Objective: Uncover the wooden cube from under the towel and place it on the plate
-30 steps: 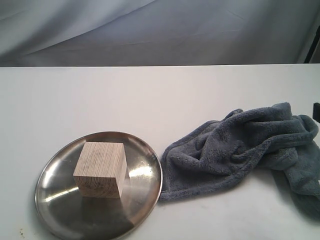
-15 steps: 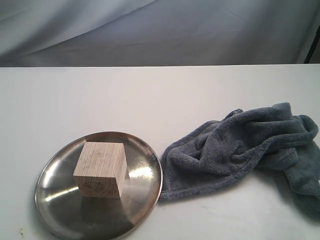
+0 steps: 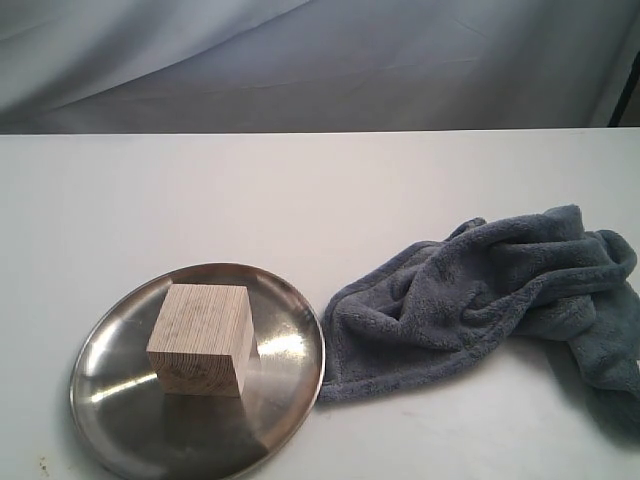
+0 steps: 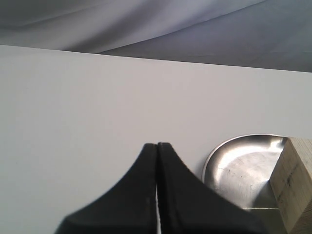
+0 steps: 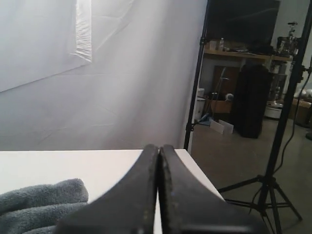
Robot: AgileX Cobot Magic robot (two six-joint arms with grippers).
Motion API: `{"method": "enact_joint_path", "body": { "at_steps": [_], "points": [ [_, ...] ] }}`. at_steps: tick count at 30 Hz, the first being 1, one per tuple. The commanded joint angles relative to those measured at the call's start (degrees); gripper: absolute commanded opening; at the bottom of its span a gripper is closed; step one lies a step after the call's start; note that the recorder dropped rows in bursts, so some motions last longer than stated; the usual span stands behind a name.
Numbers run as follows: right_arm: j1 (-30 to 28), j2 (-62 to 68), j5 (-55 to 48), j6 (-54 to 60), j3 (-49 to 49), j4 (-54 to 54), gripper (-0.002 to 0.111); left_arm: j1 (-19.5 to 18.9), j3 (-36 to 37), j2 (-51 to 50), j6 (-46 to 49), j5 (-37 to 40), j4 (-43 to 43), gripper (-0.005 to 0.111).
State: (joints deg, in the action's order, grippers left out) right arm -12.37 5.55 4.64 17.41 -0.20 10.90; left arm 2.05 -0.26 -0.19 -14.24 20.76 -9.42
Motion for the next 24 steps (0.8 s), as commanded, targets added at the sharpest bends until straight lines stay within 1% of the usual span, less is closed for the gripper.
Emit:
{"method": "enact_joint_path", "body": {
  "at_steps": [1,5,18,21,24],
  "points": [
    [-1.77,-4.67,-7.24,-0.08,0.20,0.16,0.000,0.23,0.26,0.19,-0.21,-0.38,0.13,0.000],
    [-1.77,-5.55,-11.81,0.36,0.20,-0.10,0.000,0.23,0.26,0.19,-0.21,-0.38,0.13,0.000],
    [-1.77,-5.55,-19.78,0.36,0.20,-1.32,0.000,0.23,0.26,0.19,-0.21,-0.38,0.13,0.000],
    [-1.77,-5.55,-20.64,-3.20,0.20,-4.84,0.000,0.23,0.26,0.19,-0.21,-0.38,0.13,0.000],
    [-1.77,-5.55,-20.64,-12.14,0.20,-10.90,0.000,0.23,0.26,0.19,-0.21,-0.38,0.13,0.000]
  ]
}}
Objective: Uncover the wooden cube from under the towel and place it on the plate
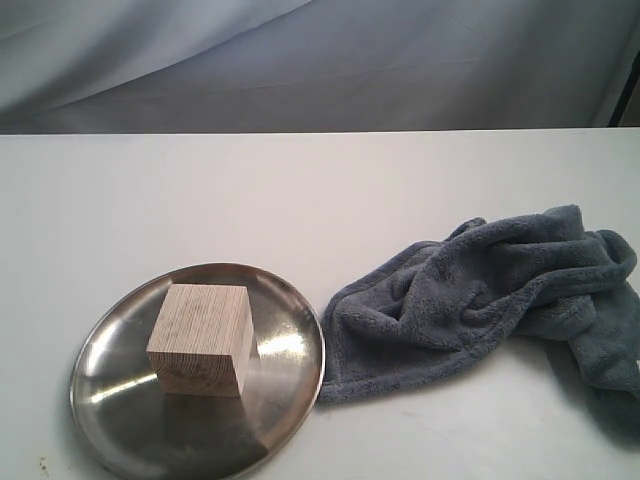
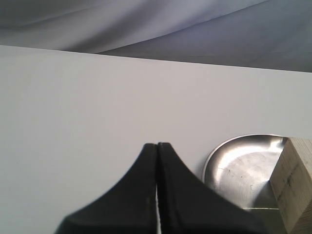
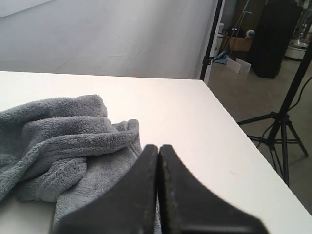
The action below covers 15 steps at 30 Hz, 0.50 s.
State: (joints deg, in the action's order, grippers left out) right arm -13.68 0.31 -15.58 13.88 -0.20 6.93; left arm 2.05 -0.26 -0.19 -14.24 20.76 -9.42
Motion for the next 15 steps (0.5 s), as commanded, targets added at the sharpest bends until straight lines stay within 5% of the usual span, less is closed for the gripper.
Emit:
{"method": "enact_joint_path", "body": {
  "at_steps": [1,15],
  "points": [
    [-0.46,-0.31,-0.42,-10.13,0.20,-7.98,0.000,0.23,0.26,0.19,-0.21,-0.38,0.13,0.000],
    [-0.46,-0.31,-3.62,-9.31,0.20,-6.93,0.000,0.23,0.26,0.19,-0.21,-0.38,0.13,0.000]
  ]
}}
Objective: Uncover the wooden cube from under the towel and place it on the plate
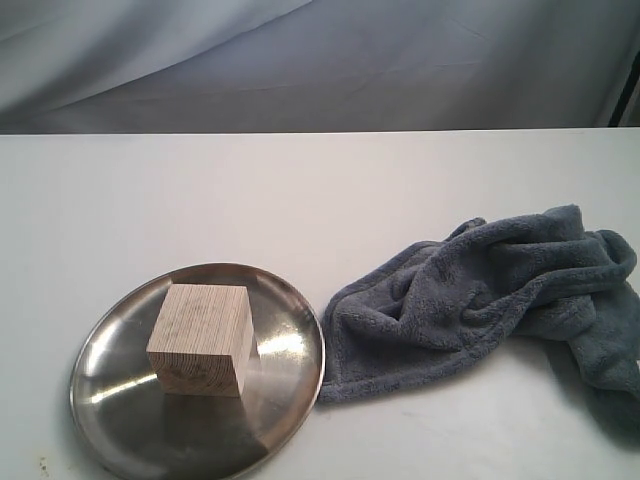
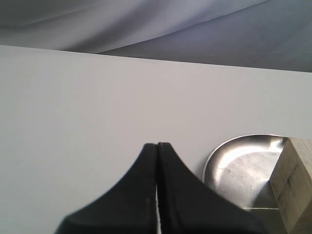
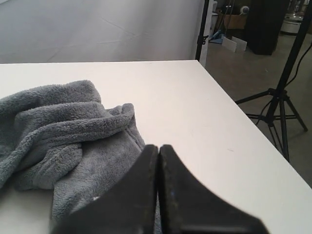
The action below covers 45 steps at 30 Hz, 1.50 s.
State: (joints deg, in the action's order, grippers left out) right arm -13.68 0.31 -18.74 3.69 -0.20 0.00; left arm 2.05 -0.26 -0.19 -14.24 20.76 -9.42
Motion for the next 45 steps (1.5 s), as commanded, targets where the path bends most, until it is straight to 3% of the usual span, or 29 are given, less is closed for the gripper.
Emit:
{"method": "enact_joint_path", "body": {
  "at_steps": [1,10,15,45],
  "points": [
    [-0.46,-0.31,-0.45,0.88,0.20,0.00,0.000,0.23,0.26,0.19,-0.21,-0.38,0.13,0.000],
    [10.52,-0.31,-0.45,0.89,0.20,-0.86,0.000,0.23,0.26,0.19,-0.21,-0.38,0.13,0.000],
    [13.74,-0.31,-0.45,0.89,0.20,-0.86,0.000,0.23,0.26,0.19,-0.21,-0.38,0.13,0.000],
    [14.36,-0.31,-0.45,0.48,0.20,-0.86,0.000,0.23,0.26,0.19,-0.21,-0.38,0.13,0.000]
  ]
}}
